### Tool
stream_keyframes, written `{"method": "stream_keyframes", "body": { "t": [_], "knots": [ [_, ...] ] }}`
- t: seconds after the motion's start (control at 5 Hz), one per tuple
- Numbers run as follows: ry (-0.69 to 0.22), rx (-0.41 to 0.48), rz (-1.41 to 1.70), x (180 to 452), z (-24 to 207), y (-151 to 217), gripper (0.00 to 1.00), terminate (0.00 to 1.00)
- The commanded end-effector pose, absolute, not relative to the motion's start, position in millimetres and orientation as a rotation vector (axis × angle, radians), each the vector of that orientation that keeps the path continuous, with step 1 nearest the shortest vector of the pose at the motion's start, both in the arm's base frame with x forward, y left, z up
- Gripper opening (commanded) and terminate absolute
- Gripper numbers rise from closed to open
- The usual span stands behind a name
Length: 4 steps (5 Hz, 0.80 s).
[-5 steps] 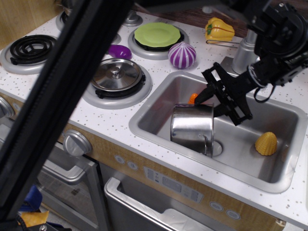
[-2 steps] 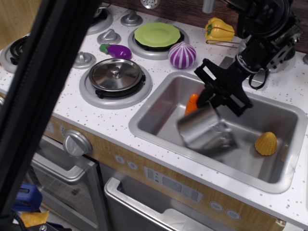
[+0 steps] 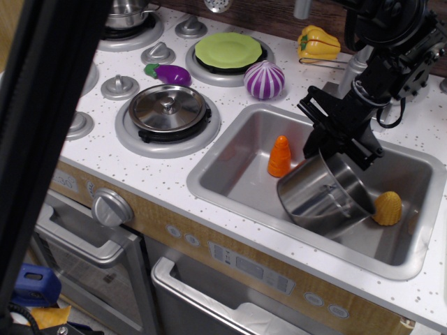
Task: Flip pot upright in sink
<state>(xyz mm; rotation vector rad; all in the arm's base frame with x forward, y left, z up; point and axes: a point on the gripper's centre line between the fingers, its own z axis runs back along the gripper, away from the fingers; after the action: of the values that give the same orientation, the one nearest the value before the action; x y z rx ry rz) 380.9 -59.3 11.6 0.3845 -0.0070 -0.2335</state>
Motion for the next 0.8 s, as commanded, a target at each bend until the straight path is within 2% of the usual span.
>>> {"method": "stream_keyframes", "body": {
  "t": [0.0,0.2,0.4,0.6],
  "knots": [
    [-0.208,0.395,-0.304,393,46,-60,0.00,0.00],
    [-0.332,0.295,-0.271,390,34,-50,0.00,0.00],
    [-0.403,0.201,-0.226,392,29,-48,0.00,0.00],
    [-0.448,0.118,-0.214,397,24,-45,1.00,0.00]
  ]
}}
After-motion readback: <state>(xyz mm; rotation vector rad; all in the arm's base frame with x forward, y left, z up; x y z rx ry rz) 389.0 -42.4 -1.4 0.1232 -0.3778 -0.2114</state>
